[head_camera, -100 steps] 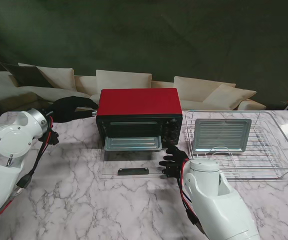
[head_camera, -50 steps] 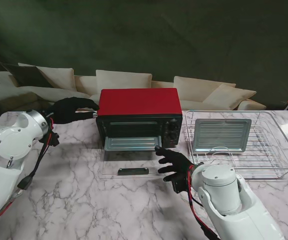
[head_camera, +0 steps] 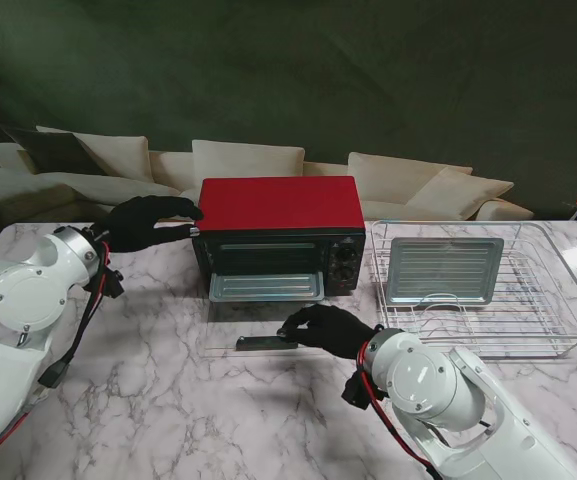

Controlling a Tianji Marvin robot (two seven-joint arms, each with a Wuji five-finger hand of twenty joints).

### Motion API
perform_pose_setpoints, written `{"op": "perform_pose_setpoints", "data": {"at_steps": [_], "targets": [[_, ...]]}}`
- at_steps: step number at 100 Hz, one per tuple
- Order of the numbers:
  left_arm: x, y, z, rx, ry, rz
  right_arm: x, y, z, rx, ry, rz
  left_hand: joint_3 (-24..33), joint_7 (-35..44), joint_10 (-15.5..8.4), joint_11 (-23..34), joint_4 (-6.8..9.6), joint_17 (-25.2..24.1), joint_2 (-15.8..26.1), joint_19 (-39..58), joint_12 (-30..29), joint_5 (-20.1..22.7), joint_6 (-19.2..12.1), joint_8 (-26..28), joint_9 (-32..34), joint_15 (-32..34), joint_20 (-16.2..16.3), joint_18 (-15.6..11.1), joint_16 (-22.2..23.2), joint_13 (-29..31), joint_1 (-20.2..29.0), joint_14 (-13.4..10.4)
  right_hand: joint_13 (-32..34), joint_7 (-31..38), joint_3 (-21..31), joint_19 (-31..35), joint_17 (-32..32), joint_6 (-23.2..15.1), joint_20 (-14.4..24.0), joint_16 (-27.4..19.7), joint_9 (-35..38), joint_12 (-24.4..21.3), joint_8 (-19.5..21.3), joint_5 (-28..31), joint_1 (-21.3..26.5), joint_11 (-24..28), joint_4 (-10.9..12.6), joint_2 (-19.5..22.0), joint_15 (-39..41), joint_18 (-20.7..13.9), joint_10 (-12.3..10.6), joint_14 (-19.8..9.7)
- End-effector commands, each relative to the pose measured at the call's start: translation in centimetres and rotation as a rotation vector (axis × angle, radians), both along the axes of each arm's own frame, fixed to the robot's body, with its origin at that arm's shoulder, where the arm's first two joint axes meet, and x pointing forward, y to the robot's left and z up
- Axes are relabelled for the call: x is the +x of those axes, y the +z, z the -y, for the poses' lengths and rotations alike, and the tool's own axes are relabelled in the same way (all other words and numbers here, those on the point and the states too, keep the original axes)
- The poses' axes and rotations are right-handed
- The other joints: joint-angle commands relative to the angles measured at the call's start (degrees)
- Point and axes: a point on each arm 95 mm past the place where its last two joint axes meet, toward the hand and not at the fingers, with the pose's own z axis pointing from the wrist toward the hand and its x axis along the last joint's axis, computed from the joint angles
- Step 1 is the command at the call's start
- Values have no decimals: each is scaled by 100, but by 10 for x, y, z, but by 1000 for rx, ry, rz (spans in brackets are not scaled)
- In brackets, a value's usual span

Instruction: Slide the trays into the oven

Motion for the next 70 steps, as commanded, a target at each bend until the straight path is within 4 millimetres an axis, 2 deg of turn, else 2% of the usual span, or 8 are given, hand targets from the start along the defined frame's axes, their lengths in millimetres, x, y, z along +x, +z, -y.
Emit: {"op": "perform_pose_setpoints", "data": {"at_steps": [1, 10, 17, 29, 43, 48, 57, 70], "targets": [[-3, 0, 6, 3, -26, -3, 3, -3, -5, -46, 26, 29, -180, -37, 46, -3, -99, -43, 229, -98, 82, 117, 67, 53, 155, -45, 90, -19, 53, -32, -67, 32, -170, -85, 314, -50, -146, 77, -220, -162, -199, -60, -235, -129, -320, -119, 1, 195, -143, -297, -163, -181], [-5, 1, 8, 7, -40, 5, 6, -10, -15, -124, 81, 76, -178, -39, 44, -3, -99, -37, 233, -90, 83, 116, 71, 53, 162, -44, 89, -22, 54, -28, -63, 29, 58, 50, 554, 272, 68, 351, -187, -76, -106, 29, -259, -2, -493, 85, -15, 58, 33, -201, 112, -41], [-7, 2, 9, 13, -48, 14, 10, -15, -23, -179, 120, 114, -183, -40, 49, -6, -101, -38, 232, -88, 83, 115, 65, 53, 163, -42, 87, -6, 54, -22, -70, 36, 111, 48, 753, 483, 137, 510, -180, -52, -101, 85, -262, 75, -610, 221, -47, 20, 116, -229, 244, 54], [-8, 3, 9, 12, -52, 18, 18, -24, -36, -237, 170, 123, -181, -44, 49, -10, -100, -38, 233, -76, 83, 107, 74, 53, 167, -44, 85, -12, 52, -29, -67, 42, 71, -60, 877, 615, 116, 587, -191, -5, -221, 180, -224, -52, -756, 453, -66, 55, 255, -260, 332, 117], [-9, 2, 8, 12, -51, 20, 26, -32, -50, -273, 207, 108, -182, -46, 47, -12, -101, -40, 235, -67, 85, 107, 71, 53, 168, -42, 82, -12, 52, -26, -69, 35, -50, -527, 814, 480, -32, 248, -298, -66, -404, 93, -426, -571, -836, 319, -74, 133, 205, -369, 194, -6], [-10, 3, 8, 12, -49, 19, 29, -34, -54, -280, 213, 106, -181, -45, 51, -11, -101, -43, 234, -65, 85, 110, 65, 54, 171, -42, 80, -3, 52, -25, -66, 39, -54, -451, 754, 431, -21, 199, -346, -114, -386, 46, -463, -638, -845, 237, -66, 143, 152, -380, 137, -39], [-10, 3, 8, 10, -47, 21, 35, -36, -61, -286, 212, 113, -178, -46, 47, -12, -99, -44, 239, -62, 86, 109, 66, 54, 173, -42, 77, -6, 52, -26, -61, 40, -2, 86, 712, 447, 18, -1, -388, -144, -254, 26, -487, -680, -857, 198, -46, 50, 140, -344, 74, -52], [-11, 2, 8, 3, -43, 23, 45, -37, -72, -283, 202, 115, -182, -48, 56, -12, -101, -44, 234, -59, 86, 106, 57, 54, 177, -41, 73, -7, 52, -22, -65, 34, 75, 389, 826, 445, 80, -11, -408, -165, -157, 37, -500, -729, -896, 197, -40, -72, 110, -324, 35, -98]]}}
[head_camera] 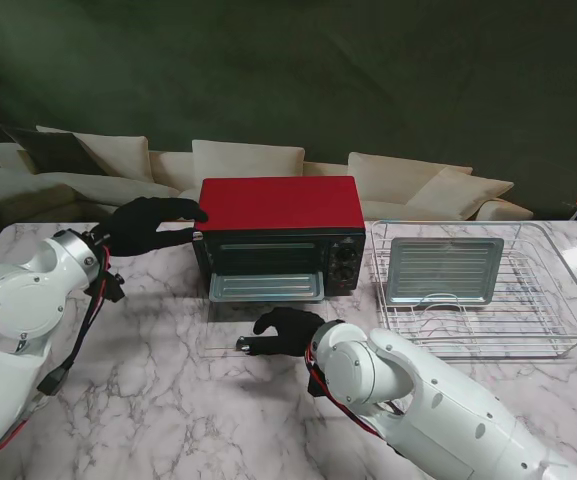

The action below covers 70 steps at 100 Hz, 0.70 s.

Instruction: Slide the trays into the oven

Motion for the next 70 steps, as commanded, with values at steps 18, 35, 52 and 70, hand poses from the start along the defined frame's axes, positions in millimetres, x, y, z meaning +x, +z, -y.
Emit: {"op": "perform_pose_setpoints", "data": {"at_steps": [18, 35, 52, 70], "targets": [[0, -1, 4, 1, -7, -12, 19, 3, -20, 7, -4, 4, -184, -50, 56, -17, -101, -45, 237, -56, 40, 104, 64, 53, 169, -45, 68, -9, 50, -28, -67, 34, 214, 463, 247, 131, 169, -350, 8, -122, 208, 37, -174, 81, -279, 58, -53, -267, 3, -78, -206, -174], [0, 0, 6, 7, -17, -12, 34, 4, -29, -5, -7, 11, -183, -51, 40, -16, -101, -44, 242, -52, 41, 102, 58, 53, 176, -43, 65, -9, 51, -24, -66, 32, 275, 541, 308, 166, 195, -326, 30, -89, 355, 49, -201, 248, -371, 82, -70, -295, 61, -81, -222, -192], [1, 0, 5, 8, -19, -12, 50, -2, -32, -35, -28, 14, -183, -52, 48, -16, -101, -46, 241, -50, 42, 99, 70, 53, 173, -45, 62, -2, 50, -28, -67, 40, 220, 529, 318, 100, 108, -378, 9, -94, 355, 43, -231, 229, -454, 52, -78, -294, 37, -156, -271, -288], [2, 0, 4, 11, -21, -13, 66, -7, -31, -61, -48, 51, -184, -50, 46, -16, -101, -43, 238, -46, 42, 104, 65, 54, 177, -44, 60, -14, 50, -24, -70, 39, 325, 614, 389, 206, 230, -398, 60, -49, 473, 87, -231, 269, -483, 133, -77, -355, 129, -79, -283, -211]]}}
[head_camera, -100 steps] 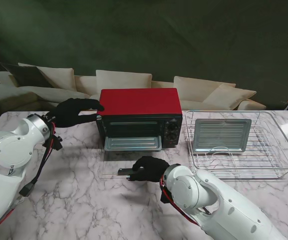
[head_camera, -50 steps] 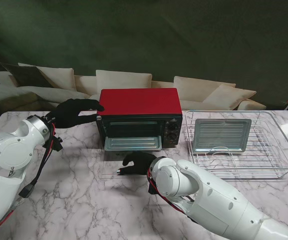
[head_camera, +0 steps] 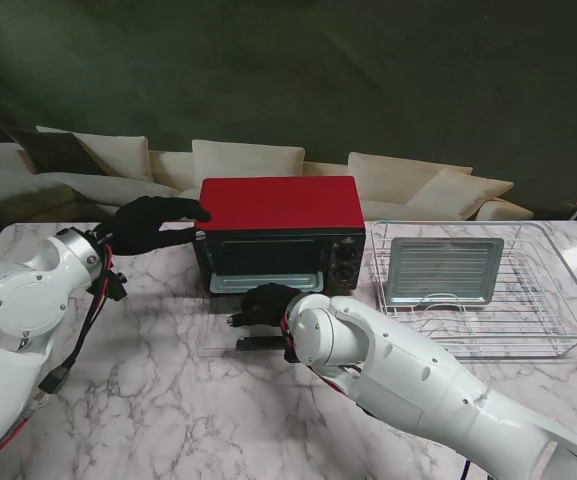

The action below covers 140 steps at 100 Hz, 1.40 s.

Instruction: Slide the trays into the oven

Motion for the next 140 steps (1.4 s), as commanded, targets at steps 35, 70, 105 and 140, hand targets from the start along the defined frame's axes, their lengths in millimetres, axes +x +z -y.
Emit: {"op": "perform_pose_setpoints", "data": {"at_steps": [35, 70, 105, 140], "targets": [[2, -2, 1, 11, -13, -15, 30, -2, 4, -55, -16, 77, -185, -50, 52, -16, -101, -45, 237, -45, 41, 104, 66, 55, 108, -43, 55, -6, 49, -23, -71, 36, 487, 543, 440, 810, 276, -213, 528, 517, 341, 313, 276, 491, -304, 408, -95, -221, 896, 131, 238, 128], [1, -4, 1, 14, -8, -19, 40, -9, 1, -69, -13, 120, -182, -53, 47, -15, -101, -41, 244, -41, 41, 101, 57, 54, 115, -44, 53, -2, 49, -26, -70, 31, 639, 942, 589, 1015, 304, -380, 829, 1008, 800, 499, 858, 786, -414, 838, -114, -286, 1471, 261, 246, 174], [1, -4, 0, 17, -7, -21, 46, -19, -2, -64, -8, 136, -184, -50, 47, -18, -102, -45, 240, -42, 41, 106, 60, 56, 113, -45, 51, -1, 49, -24, -70, 31, 702, 1114, 727, 1167, 261, -558, 1286, 1218, 998, 697, 1090, 868, -455, 1020, -97, -299, 1696, 515, 199, 124], [0, -5, 0, 16, -2, -22, 19, -12, 15, -13, 54, 129, -187, -54, 49, -18, -102, -42, 243, -41, 41, 100, 63, 55, 113, -45, 49, -3, 49, -28, -73, 39, 601, 1029, 662, 1217, 47, -628, 1764, 1373, 815, 807, 1072, 645, -334, 1000, -61, -172, 1861, 1002, 354, 263]]}}
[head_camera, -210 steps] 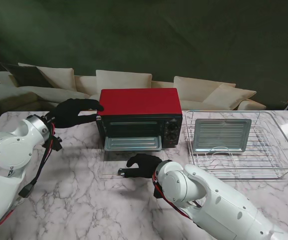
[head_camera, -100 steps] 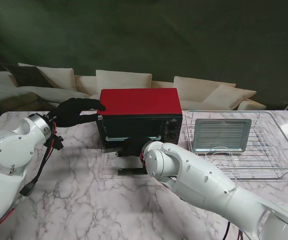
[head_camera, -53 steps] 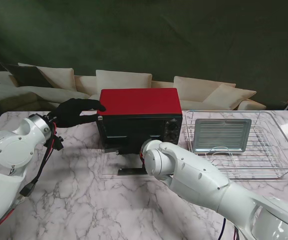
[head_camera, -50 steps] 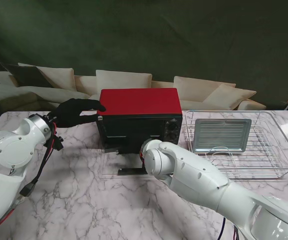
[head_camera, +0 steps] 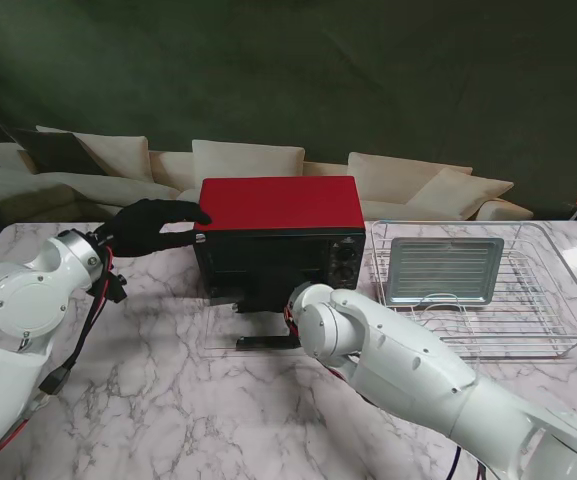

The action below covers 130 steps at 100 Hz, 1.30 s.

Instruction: Slide the trays into the oven

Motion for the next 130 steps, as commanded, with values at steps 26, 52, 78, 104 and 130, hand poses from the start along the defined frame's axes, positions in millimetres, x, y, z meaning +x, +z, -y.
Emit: {"op": "perform_pose_setpoints", "data": {"at_steps": [26, 52, 78, 104, 130], "targets": [[0, 0, 0, 9, -1, -9, -43, 12, 44, 45, 72, 2, -184, -53, 51, -17, -101, -44, 242, -42, 42, 99, 63, 55, 115, -44, 50, -6, 49, -28, -68, 40, -227, -30, -301, 4, -91, -229, 390, 90, -142, 51, 69, -129, -149, 36, -34, 240, -4, 148, 156, 116], [0, -1, 0, 7, 4, -8, -82, 37, 87, 107, 106, 53, -184, -50, 48, -15, -100, -44, 244, -40, 43, 104, 57, 56, 113, -41, 51, -7, 50, -21, -65, 33, -194, -154, -544, -66, -50, -203, 475, 57, -91, 16, 38, -57, -10, -53, 16, 311, -77, 166, 221, 171], [0, -3, 1, 2, 10, -16, -102, 53, 135, 144, 58, 197, -183, -54, 48, -14, -99, -49, 244, -45, 43, 101, 62, 55, 119, -44, 49, 6, 50, -28, -56, 38, 158, -161, -642, -212, 100, -229, 387, -61, 344, -41, 44, 453, 181, -104, 96, 291, -234, 318, 270, 248], [3, -6, 4, 4, 7, -18, -86, 77, 183, 70, -4, 384, -183, -50, 42, -15, -99, -49, 244, -44, 43, 106, 61, 56, 117, -43, 51, 3, 51, -24, -57, 34, 310, -238, -630, -209, 204, -256, 327, -136, 419, -68, 34, 496, 202, -172, 122, 209, -358, 365, 241, 247], [2, -7, 4, 2, 9, -15, -51, 103, 218, 4, -53, 559, -185, -47, 47, -13, -99, -45, 245, -39, 44, 112, 59, 57, 122, -39, 54, 2, 53, -20, -55, 44, 451, -196, -611, -155, 382, -333, 266, -158, 496, -61, 71, 545, 152, -165, 134, 216, -402, 361, 167, 187]]}}
